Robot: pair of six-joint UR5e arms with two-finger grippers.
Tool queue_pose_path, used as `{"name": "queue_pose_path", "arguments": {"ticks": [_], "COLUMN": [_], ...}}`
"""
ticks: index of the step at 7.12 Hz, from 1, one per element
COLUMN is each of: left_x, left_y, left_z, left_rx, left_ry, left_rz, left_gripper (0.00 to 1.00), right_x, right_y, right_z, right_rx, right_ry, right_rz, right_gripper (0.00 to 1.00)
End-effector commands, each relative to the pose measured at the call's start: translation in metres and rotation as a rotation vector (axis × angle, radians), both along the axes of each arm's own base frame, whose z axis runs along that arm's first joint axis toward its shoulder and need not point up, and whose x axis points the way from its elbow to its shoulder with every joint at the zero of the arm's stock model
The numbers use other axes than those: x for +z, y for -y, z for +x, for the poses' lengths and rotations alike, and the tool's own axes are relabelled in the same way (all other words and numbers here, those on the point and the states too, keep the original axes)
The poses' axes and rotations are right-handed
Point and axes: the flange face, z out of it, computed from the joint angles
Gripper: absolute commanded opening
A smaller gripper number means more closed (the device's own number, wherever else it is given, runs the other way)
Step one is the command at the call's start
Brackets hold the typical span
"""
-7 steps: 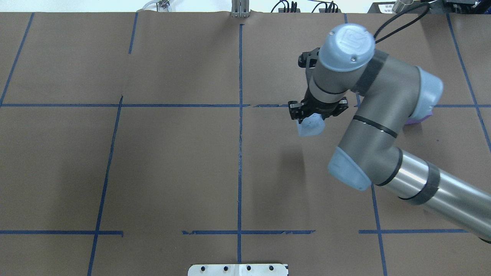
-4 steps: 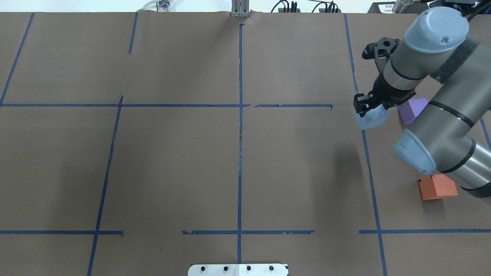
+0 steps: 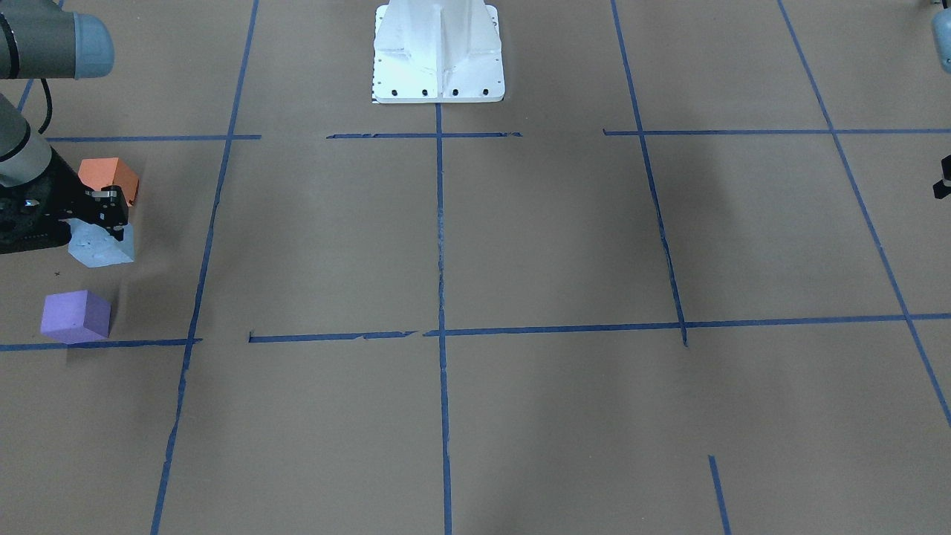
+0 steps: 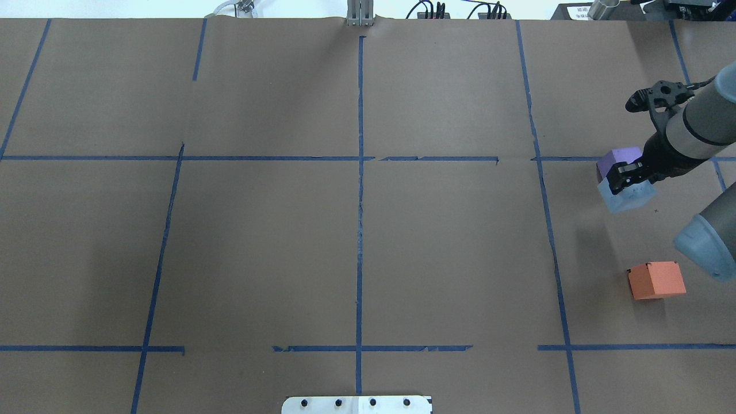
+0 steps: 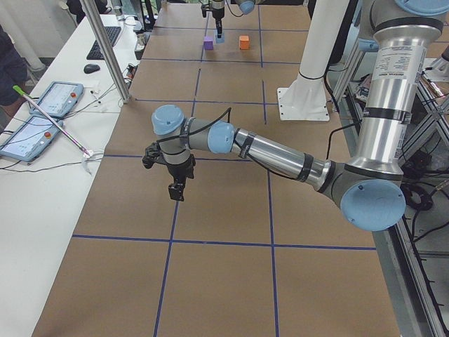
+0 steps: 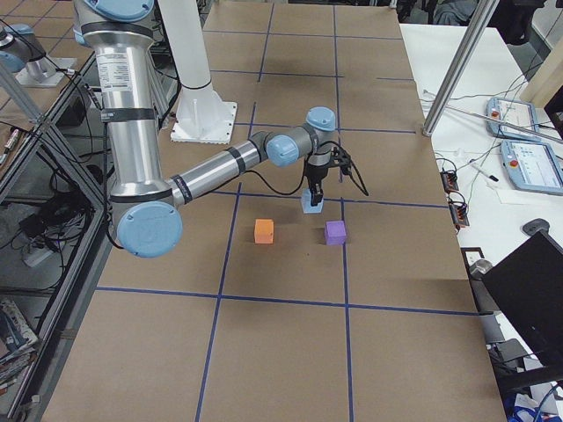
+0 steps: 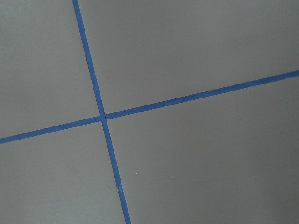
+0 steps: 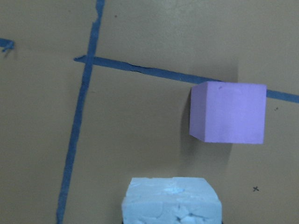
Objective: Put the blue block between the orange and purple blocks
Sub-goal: 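Carry the light blue cube with the right gripper toward the purple cube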
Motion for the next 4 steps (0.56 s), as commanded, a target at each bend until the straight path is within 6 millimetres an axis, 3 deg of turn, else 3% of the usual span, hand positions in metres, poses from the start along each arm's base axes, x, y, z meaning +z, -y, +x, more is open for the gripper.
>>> {"name": "queue_pose_path", "arguments": {"ticks": [1,4], "left_x": [-0.001,-0.003], "left_y": [0.0,0.0], "left_z": [0.0,0.001], "left_rx": [0.0,-0.004], "left_ry": [0.0,-0.001], "left_rz": [0.003,0.001], "left_gripper": [1.0,1.0], "right_x": [0.029,0.054], "right_y": [-0.007,-0.021], "right_z": [0.004,0.011], "right_rx": [0.001,0.0], "right_ry": [-0.021,0.005], "right_rz": [-0.033,-0.059], "right_gripper": [0.33,0.33]}}
